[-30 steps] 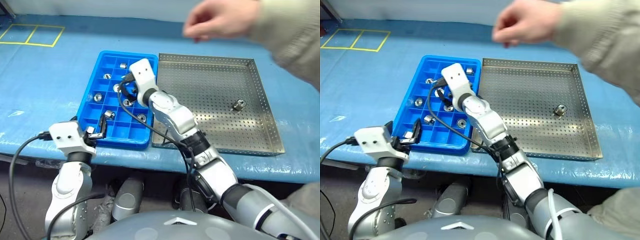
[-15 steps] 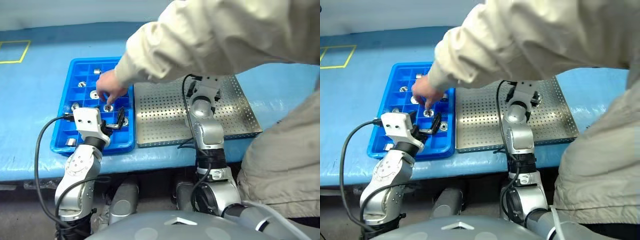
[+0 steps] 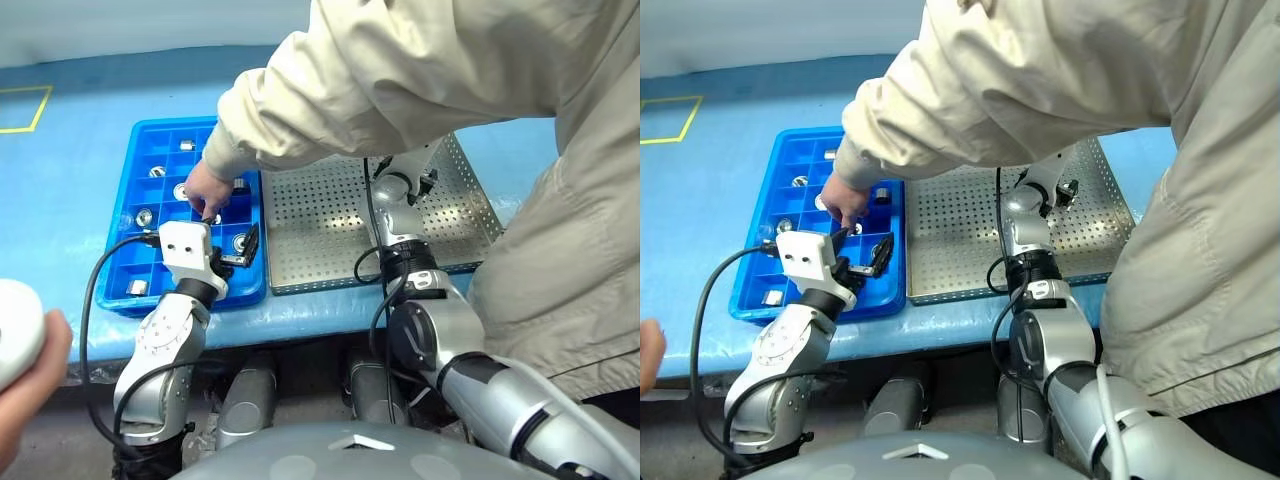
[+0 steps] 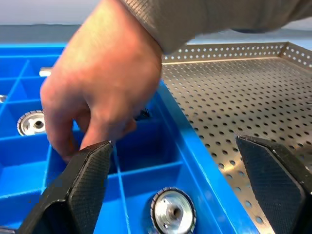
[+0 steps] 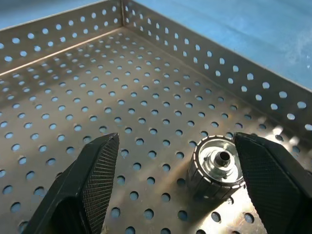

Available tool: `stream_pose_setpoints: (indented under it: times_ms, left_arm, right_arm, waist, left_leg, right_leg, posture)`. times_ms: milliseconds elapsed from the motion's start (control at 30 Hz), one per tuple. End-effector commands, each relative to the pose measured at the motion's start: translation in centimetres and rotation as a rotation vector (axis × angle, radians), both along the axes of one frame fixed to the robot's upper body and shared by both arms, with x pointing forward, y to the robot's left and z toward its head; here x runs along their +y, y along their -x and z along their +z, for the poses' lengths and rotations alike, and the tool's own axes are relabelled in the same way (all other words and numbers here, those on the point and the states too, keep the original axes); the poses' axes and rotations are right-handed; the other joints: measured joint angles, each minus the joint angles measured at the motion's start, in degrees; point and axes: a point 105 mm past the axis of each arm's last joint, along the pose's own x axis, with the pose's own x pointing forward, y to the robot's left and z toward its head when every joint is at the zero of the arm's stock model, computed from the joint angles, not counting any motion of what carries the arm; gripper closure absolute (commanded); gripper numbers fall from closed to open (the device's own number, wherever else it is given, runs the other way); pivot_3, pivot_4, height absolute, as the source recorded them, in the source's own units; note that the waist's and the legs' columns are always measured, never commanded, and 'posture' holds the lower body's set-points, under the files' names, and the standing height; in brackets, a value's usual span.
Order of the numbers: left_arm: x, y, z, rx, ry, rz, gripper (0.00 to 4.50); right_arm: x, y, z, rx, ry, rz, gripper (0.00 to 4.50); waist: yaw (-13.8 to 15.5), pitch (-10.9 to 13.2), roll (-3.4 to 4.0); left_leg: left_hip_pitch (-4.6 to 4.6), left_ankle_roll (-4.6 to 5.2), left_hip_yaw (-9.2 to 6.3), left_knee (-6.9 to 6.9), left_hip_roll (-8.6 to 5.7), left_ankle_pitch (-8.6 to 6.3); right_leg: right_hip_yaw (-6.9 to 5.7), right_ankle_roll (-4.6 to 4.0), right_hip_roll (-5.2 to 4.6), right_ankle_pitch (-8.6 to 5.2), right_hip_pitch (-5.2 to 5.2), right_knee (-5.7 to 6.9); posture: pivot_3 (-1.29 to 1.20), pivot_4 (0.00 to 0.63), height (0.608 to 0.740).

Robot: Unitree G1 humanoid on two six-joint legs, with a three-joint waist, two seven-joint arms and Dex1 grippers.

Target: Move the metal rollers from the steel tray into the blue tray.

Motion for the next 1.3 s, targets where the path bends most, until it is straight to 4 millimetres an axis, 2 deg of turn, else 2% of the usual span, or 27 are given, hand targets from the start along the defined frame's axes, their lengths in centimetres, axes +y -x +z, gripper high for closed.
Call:
stream_pose_setpoints:
  times_ms: [33, 267, 367, 533, 567, 667, 733, 800, 900, 967, 1000, 1100, 1167, 1300]
  left_arm:
    - [-0.4, 0.4, 1.7, -0.070, 0.000, -0.019, 0.00]
    - [-0.4, 0.7, 1.6, -0.065, 0.005, -0.016, 0.00]
    - [-0.4, 0.7, 1.7, -0.067, 0.004, -0.014, 0.00]
    - [-0.1, 0.8, 1.7, -0.069, 0.004, -0.006, 0.00]
    - [-0.1, 0.8, 1.7, -0.069, 0.003, -0.004, 0.00]
    - [0.1, 0.9, 1.9, -0.076, 0.004, 0.005, 0.00]
    - [0.5, 1.0, 2.2, -0.094, 0.016, 0.025, 0.00]
    - [1.3, 1.2, 2.6, -0.117, 0.007, 0.073, 0.00]
    - [2.5, 2.0, 2.8, -0.133, -0.034, 0.130, 0.00]
    - [3.2, 2.7, 2.8, -0.136, -0.074, 0.154, 0.00]
    - [3.3, 2.9, 2.8, -0.138, -0.088, 0.158, 0.00]
    - [4.1, 4.6, 2.9, -0.152, -0.135, 0.171, 0.00]
    - [4.6, 6.0, 2.9, -0.163, -0.171, 0.182, 0.00]
    - [5.5, 8.0, 2.3, -0.137, -0.184, 0.228, 0.00]
  right_arm:
    - [-1.0, -0.3, 1.0, -0.038, 0.016, -0.054, 0.54]
    - [-2.1, 0.2, -1.0, 0.037, -0.028, -0.119, 0.54]
    - [-2.5, 0.3, -1.9, 0.063, -0.065, -0.118, 1.04]
    - [-2.7, 0.1, -1.8, 0.060, -0.006, -0.100, 2.66]
    - [-2.7, 0.1, -1.8, 0.061, 0.006, -0.098, 2.81]
    - [-2.3, 0.1, -1.8, 0.052, 0.010, -0.081, 2.81]
    - [-0.8, -0.3, -1.3, 0.019, 0.021, -0.014, 2.81]
    - [1.8, -0.6, -0.4, -0.021, 0.030, 0.100, 2.81]
    - [7.9, -0.3, 2.4, -0.120, 0.060, 0.446, 2.81]
    - [11.7, 0.9, 4.0, -0.164, 0.067, 0.674, 2.81]
    - [12.7, 1.5, 4.4, -0.171, 0.069, 0.740, 2.81]
    - [17.4, 4.4, 6.2, -0.193, 0.111, 1.077, 2.81]
    - [20.4, 6.7, 6.3, -0.160, 0.118, 1.312, 2.81]
    - [23.7, 10.3, 5.1, -0.075, 0.165, 1.612, 2.81]
  waist:
    - [0.2, 0.0, 0.00]
    - [0.4, 0.0, 0.01]
    - [0.4, 0.0, 0.02]
    - [0.5, 0.0, 0.02]
    - [0.5, 0.0, 0.02]
    - [0.5, 0.0, 0.02]
    - [0.4, 0.0, 0.02]
    - [0.4, 0.0, 0.03]
    - [0.6, 0.0, 0.11]
    - [1.1, 0.1, 0.19]
    - [1.4, 0.0, 0.20]
    - [2.0, 0.0, 0.20]
    - [2.2, 0.0, 0.21]
    - [4.2, 0.0, 0.19]
  left_leg:
    - [-0.01, 0.00, 0.00, 0.00, -0.01, 0.00]
    - [0.03, 0.04, 0.01, 0.00, 0.00, 0.03]
    - [0.05, 0.06, 0.02, 0.01, 0.00, 0.05]
    - [0.05, 0.08, 0.01, 0.01, -0.01, 0.06]
    - [0.05, 0.08, 0.02, 0.01, -0.01, 0.06]
    - [0.06, 0.08, 0.02, 0.01, -0.01, 0.06]
    - [0.06, 0.08, 0.02, 0.01, -0.01, 0.07]
    - [0.07, 0.08, 0.02, -0.01, 0.00, 0.07]
    - [0.05, 0.08, 0.01, -0.10, 0.03, 0.07]
    - [0.00, 0.07, -0.05, -0.10, 0.01, 0.07]
    - [-0.02, 0.07, -0.06, -0.11, 0.01, 0.07]
    - [-0.01, 0.07, -0.11, -0.13, 0.02, 0.07]
    - [0.00, 0.07, -0.11, -0.15, 0.04, 0.06]
    - [-0.04, 0.06, -0.17, -0.10, 0.04, 0.06]
  right_leg:
    - [0.01, -0.01, 0.00, 0.00, 0.00, 0.00]
    - [0.03, -0.08, 0.02, -0.04, 0.00, 0.02]
    - [0.05, -0.08, 0.02, -0.03, 0.02, 0.02]
    - [0.05, -0.09, 0.03, -0.02, 0.05, 0.02]
    - [0.05, -0.09, 0.03, -0.02, 0.05, 0.02]
    - [0.06, -0.08, 0.03, -0.01, 0.05, 0.02]
    - [0.07, -0.09, 0.04, -0.01, 0.05, 0.02]
    - [0.08, -0.09, 0.04, -0.01, 0.02, 0.03]
    - [0.08, -0.07, 0.07, 0.01, -0.11, 0.10]
    - [0.07, -0.06, 0.07, 0.01, -0.15, 0.16]
    - [0.06, -0.07, 0.06, 0.01, -0.16, 0.15]
    - [-0.02, -0.19, 0.07, -0.22, -0.14, 0.12]
    - [-0.03, -0.10, 0.06, -0.31, -0.14, 0.11]
    - [-0.19, -0.06, -0.02, -0.37, -0.12, 0.09]
  posture:
    - [0.17, 0.150, 0.740]
    - [0.19, 0.150, 0.740]
    - [0.20, 0.150, 0.740]
    - [0.21, 0.150, 0.740]
    - [0.22, 0.150, 0.740]
    - [0.22, 0.150, 0.740]
    - [0.23, 0.150, 0.740]
    - [0.25, 0.150, 0.740]
    - [0.27, 0.150, 0.740]
    - [0.28, 0.150, 0.740]
    - [0.29, 0.150, 0.740]
    - [0.31, 0.150, 0.740]
    - [0.34, 0.150, 0.740]
    - [0.37, 0.150, 0.740]
